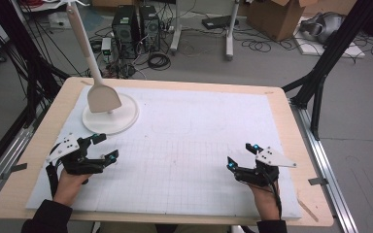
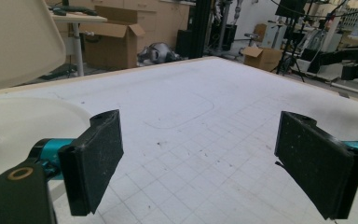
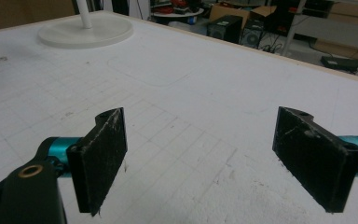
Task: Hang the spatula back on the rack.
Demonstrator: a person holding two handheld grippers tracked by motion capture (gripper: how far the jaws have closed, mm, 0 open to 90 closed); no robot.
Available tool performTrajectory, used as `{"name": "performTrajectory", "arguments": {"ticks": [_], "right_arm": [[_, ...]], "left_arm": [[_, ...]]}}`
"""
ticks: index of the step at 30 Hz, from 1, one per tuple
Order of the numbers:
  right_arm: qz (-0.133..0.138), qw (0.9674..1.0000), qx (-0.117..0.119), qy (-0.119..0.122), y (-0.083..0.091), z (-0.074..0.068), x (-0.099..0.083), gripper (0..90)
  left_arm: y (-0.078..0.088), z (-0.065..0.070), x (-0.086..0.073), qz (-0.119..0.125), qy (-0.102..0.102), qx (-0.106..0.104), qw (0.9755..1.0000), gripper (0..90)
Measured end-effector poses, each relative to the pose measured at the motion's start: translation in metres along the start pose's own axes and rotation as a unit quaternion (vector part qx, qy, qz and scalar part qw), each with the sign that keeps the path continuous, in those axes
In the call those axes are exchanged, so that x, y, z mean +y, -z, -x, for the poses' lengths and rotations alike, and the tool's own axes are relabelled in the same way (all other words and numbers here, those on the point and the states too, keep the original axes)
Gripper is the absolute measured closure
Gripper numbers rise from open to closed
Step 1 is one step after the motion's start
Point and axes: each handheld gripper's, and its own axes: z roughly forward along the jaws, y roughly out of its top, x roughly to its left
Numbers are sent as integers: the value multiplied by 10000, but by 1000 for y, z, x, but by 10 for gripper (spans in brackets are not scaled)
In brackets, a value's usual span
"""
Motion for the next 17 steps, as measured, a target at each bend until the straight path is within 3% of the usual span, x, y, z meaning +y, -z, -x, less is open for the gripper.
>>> {"name": "performTrajectory", "arguments": {"ticks": [17], "right_arm": [[33,10000,-29,-40,2,3,0,167]], "left_arm": [[-4,-2,-2,-25,17,59,10000,167]]}}
